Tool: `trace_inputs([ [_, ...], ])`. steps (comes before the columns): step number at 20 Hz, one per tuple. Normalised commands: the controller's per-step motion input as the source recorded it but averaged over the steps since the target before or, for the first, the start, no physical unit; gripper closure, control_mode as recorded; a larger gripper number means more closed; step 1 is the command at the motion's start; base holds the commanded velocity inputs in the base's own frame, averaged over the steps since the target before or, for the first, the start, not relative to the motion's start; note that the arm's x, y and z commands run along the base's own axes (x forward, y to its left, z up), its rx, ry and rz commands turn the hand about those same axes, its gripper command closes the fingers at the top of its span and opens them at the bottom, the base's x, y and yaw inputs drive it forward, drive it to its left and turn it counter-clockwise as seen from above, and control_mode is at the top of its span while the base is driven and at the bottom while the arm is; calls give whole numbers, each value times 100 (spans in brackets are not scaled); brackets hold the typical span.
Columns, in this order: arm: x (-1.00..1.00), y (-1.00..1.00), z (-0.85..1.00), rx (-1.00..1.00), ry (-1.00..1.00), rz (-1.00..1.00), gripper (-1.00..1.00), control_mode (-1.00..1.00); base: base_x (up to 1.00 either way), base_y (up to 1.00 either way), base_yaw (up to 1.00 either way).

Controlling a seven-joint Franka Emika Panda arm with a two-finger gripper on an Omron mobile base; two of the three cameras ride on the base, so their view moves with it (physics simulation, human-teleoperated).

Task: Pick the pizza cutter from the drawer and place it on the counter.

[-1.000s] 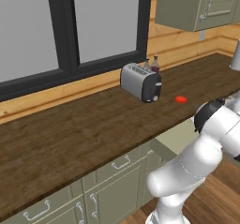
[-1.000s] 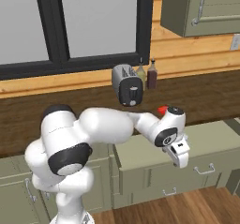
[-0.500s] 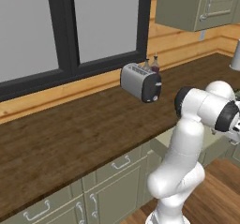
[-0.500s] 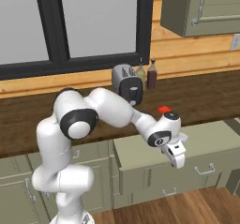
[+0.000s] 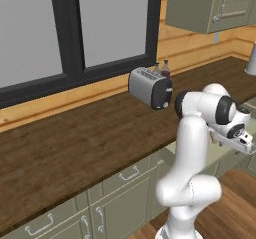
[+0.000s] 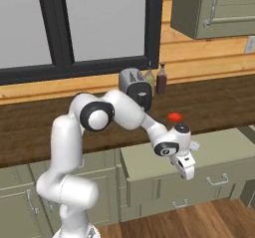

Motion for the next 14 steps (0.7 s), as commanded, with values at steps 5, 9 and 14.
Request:
trace_inputs([
  [5, 21, -1, -21, 0, 0, 1, -100, -100, 0, 0, 0],
  [9, -80, -81, -8, 0, 0, -1, -100, -100, 0, 0, 0],
  [14, -100, -100, -7, 0, -1, -5, -100, -100, 0, 0, 0],
])
